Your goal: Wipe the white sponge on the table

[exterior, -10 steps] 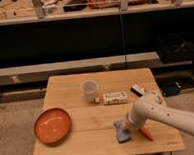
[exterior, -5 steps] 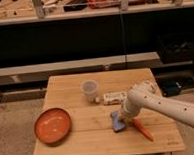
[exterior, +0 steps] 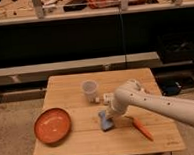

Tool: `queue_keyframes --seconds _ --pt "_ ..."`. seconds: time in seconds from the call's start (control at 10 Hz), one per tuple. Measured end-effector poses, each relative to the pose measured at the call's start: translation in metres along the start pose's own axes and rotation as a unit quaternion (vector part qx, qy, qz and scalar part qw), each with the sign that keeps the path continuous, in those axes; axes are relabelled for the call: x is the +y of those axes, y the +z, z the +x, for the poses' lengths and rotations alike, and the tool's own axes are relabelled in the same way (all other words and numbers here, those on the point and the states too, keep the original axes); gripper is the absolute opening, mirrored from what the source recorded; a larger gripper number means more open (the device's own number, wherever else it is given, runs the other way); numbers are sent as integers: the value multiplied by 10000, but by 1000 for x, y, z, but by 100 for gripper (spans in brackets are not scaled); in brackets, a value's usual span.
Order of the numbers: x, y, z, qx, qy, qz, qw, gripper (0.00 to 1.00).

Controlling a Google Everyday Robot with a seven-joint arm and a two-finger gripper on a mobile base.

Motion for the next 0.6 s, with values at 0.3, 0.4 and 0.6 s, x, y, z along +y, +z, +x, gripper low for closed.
queue_keyframes --seconds 0.3,0.4,0.6 --pt "-32 9 -10 -101 -400 69 9991 0" --pt "-43 11 -19 -150 -562 82 9983 0" --pt "-52 15 -45 -293 -834 78 9961 0"
